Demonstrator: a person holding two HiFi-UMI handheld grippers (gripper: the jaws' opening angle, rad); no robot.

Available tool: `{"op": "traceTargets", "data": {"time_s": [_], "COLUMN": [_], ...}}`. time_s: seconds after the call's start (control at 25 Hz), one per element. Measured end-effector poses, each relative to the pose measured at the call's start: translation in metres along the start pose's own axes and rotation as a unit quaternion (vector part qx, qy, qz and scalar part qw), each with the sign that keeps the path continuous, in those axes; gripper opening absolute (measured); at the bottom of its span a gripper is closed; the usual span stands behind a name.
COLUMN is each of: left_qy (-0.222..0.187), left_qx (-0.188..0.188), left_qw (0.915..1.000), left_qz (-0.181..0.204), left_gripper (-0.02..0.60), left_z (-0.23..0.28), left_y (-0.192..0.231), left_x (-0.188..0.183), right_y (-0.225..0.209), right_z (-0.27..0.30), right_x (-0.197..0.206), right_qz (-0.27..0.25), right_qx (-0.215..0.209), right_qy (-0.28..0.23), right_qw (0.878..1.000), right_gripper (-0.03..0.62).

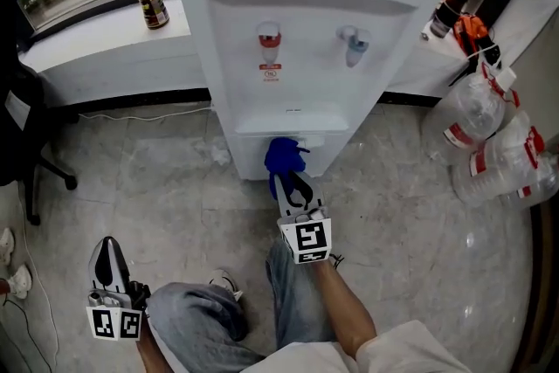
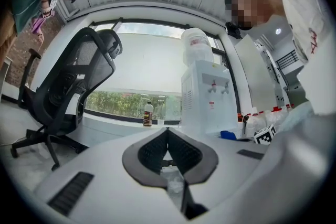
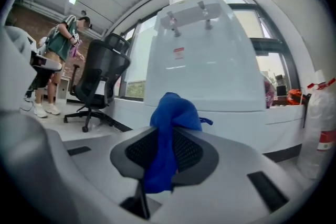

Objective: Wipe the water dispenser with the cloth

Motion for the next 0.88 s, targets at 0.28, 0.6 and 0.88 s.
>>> {"op": "traceTargets", "data": {"time_s": [0.28, 0.6, 0.88], "left_qy": [-0.008, -0.015, -0.009], "left_qx": [-0.048, -0.077, -0.039], "left_qw": [0.9987, 0.9967, 0.9991], "left_qz": [0.012, 0.022, 0.012], "left_gripper": [0.011, 0.011, 0.011], "left_z": [-0.036, -0.057, -0.024], "left_y": [0.015, 0.029, 0.018], "left_x": [-0.013, -0.027, -0.017], "right_y": [0.071, 0.075, 0.019], "right_z": [0.048, 0.077, 0.052], "right_x": [-0.011, 0.0, 0.026], "right_qz": [-0.001, -0.004, 0.008], "right_qx": [-0.094, -0.098, -0.027], "right_qy": [-0.014, 0.003, 0.029], "right_qw": [0.995, 0.995, 0.999], "right_gripper": [0.089, 0.089, 0.089]}}
Point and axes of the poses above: the fingertips, and each gripper's own axes: z forward along the fingers, y to its left, x out of its underside, the point moved 10 cm from there along -z, backward along the fingers, and after that the axes turned 15 degrees about -z, right-handed, at the moved point
